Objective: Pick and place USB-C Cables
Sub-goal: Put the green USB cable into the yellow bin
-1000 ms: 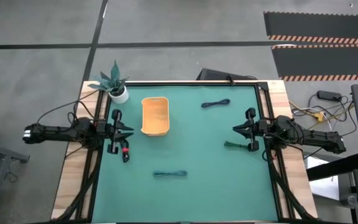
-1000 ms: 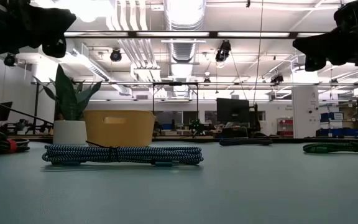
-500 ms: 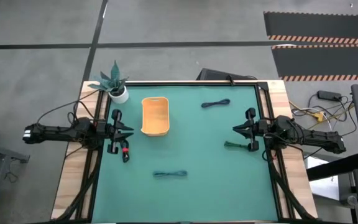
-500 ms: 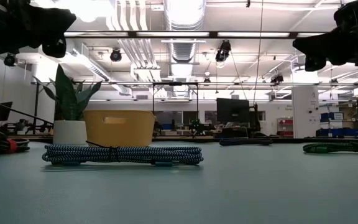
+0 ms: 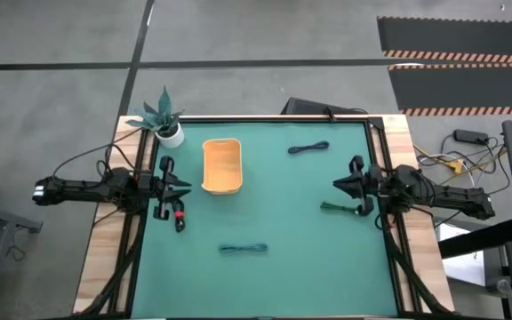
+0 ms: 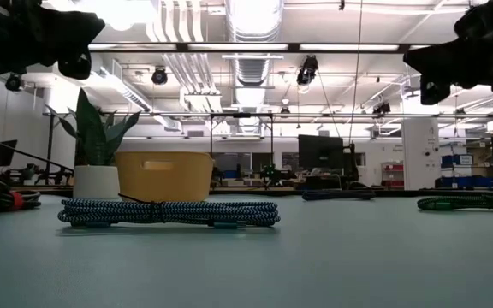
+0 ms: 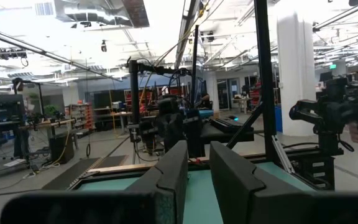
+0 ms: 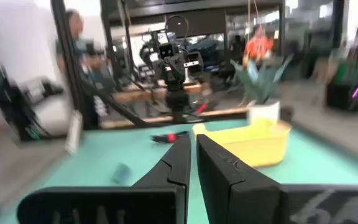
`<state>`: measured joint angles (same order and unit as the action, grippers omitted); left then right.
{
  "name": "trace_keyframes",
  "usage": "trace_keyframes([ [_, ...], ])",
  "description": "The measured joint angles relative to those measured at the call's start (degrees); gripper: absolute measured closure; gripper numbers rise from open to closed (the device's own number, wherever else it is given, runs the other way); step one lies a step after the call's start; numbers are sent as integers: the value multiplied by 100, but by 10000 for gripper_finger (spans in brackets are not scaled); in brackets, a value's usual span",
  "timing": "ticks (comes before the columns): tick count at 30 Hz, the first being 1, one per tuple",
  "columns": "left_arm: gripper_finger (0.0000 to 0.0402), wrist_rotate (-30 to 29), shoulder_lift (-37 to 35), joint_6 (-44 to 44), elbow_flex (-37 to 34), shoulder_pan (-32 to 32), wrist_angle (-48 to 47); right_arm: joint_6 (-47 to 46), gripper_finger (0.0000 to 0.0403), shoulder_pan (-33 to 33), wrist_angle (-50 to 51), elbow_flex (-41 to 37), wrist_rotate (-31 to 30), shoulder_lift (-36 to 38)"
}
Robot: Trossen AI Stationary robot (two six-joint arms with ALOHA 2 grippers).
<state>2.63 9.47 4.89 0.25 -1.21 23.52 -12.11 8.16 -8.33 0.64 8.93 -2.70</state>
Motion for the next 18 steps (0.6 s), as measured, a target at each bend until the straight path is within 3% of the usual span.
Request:
trace_keyframes([
  [4, 347, 0, 0, -5, 0, 0, 1, -1200, 385, -1, 3, 0, -2, 0],
  [8, 347, 38, 0, -213, -1, -2, 3, -1262, 385, -2, -7, 1, -6, -1],
  [12, 347, 37, 0, -1712, 0, -2, 24, -1337, 385, 0, -20, 0, -11, 0],
  [18, 347, 26, 0, -1943, -1, -2, 253, -1625, 385, -2, -550, 0, -316, -11],
])
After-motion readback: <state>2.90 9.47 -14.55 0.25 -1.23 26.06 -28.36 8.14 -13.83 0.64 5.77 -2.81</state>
